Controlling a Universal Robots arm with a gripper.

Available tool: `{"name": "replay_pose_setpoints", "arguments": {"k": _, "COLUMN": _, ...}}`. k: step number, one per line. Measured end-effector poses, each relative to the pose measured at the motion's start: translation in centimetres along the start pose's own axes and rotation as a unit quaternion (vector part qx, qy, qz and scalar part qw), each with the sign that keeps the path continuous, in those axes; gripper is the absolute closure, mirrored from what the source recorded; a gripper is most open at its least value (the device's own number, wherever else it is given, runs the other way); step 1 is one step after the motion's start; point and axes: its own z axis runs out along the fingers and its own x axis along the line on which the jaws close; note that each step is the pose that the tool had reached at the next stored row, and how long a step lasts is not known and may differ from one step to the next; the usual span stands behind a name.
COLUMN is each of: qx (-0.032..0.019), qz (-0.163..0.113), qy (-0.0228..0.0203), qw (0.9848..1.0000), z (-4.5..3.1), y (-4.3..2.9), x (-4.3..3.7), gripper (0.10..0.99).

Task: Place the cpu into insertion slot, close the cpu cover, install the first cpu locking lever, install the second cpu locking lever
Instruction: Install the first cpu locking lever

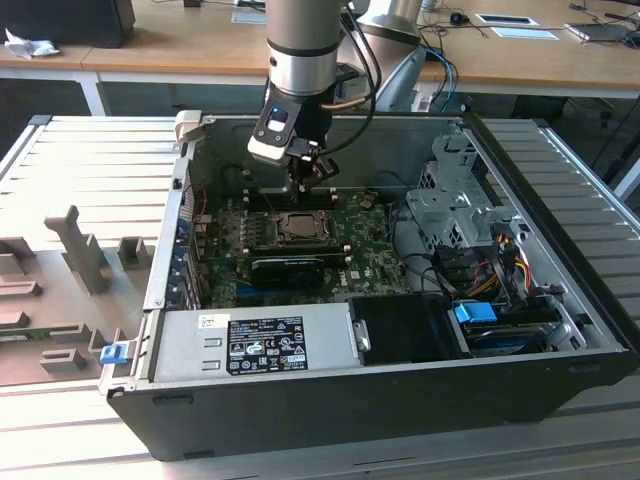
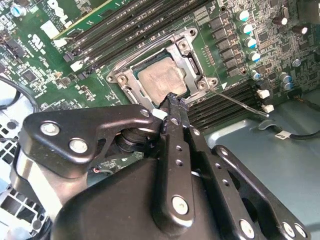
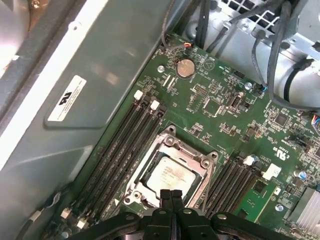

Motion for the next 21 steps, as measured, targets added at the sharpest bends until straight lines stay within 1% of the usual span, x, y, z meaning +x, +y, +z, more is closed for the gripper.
{"name": "replay_pose_setpoints", "arguments": {"k": 1, "qx": 0.0000, "qz": -0.004, "qy": 0.0002, "qw": 1.0000, "z": 0.00, "y": 0.00, "x": 0.00, "gripper": 0.980}}
{"name": "replay_pose_setpoints", "arguments": {"k": 4, "qx": 0.0003, "qz": -0.025, "qy": 0.0011, "qw": 0.9997, "z": 0.00, "y": 0.00, "x": 0.00, "gripper": 0.980}}
{"name": "replay_pose_setpoints", "arguments": {"k": 5, "qx": 0.0005, "qz": -0.038, "qy": 0.0016, "qw": 0.9993, "z": 0.02, "y": 0.00, "x": 0.00, "gripper": 0.980}}
{"name": "replay_pose_setpoints", "arguments": {"k": 7, "qx": 0.0006, "qz": -0.057, "qy": 0.0024, "qw": 0.9984, "z": 0.07, "y": 0.01, "x": -0.01, "gripper": 0.980}}
{"name": "replay_pose_setpoints", "arguments": {"k": 8, "qx": 0.0006, "qz": -0.068, "qy": 0.0030, "qw": 0.9977, "z": 0.09, "y": 0.03, "x": -0.06, "gripper": 0.980}}
{"name": "replay_pose_setpoints", "arguments": {"k": 9, "qx": 0.0007, "qz": -0.072, "qy": 0.0032, "qw": 0.9974, "z": 0.08, "y": 0.02, "x": -0.08, "gripper": 0.980}}
{"name": "replay_pose_setpoints", "arguments": {"k": 11, "qx": 0.0010, "qz": -0.092, "qy": 0.0040, "qw": 0.9958, "z": 0.07, "y": 0.00, "x": -0.13, "gripper": 0.980}}
{"name": "replay_pose_setpoints", "arguments": {"k": 12, "qx": 0.0010, "qz": -0.096, "qy": 0.0042, "qw": 0.9954, "z": 0.07, "y": -0.03, "x": -0.17, "gripper": 0.980}}
{"name": "replay_pose_setpoints", "arguments": {"k": 13, "qx": 0.0011, "qz": -0.104, "qy": 0.0046, "qw": 0.9945, "z": 0.08, "y": -0.04, "x": -0.19, "gripper": 0.980}}
{"name": "replay_pose_setpoints", "arguments": {"k": 15, "qx": 0.0014, "qz": -0.124, "qy": 0.0054, "qw": 0.9922, "z": 0.07, "y": -0.05, "x": -0.20, "gripper": 0.980}}
{"name": "replay_pose_setpoints", "arguments": {"k": 17, "qx": 0.0016, "qz": -0.147, "qy": 0.0064, "qw": 0.9891, "z": 0.08, "y": -0.05, "x": -0.20, "gripper": 0.980}}
{"name": "replay_pose_setpoints", "arguments": {"k": 18, "qx": 0.0017, "qz": -0.155, "qy": 0.0068, "qw": 0.9878, "z": 0.08, "y": -0.05, "x": -0.20, "gripper": 0.980}}
{"name": "replay_pose_setpoints", "arguments": {"k": 20, "qx": 0.0020, "qz": -0.186, "qy": 0.0081, "qw": 0.9825, "z": 0.07, "y": -0.05, "x": -0.20, "gripper": 0.980}}
{"name": "replay_pose_setpoints", "arguments": {"k": 21, "qx": 0.0021, "qz": -0.197, "qy": 0.0086, "qw": 0.9804, "z": 0.07, "y": -0.05, "x": -0.20, "gripper": 0.980}}
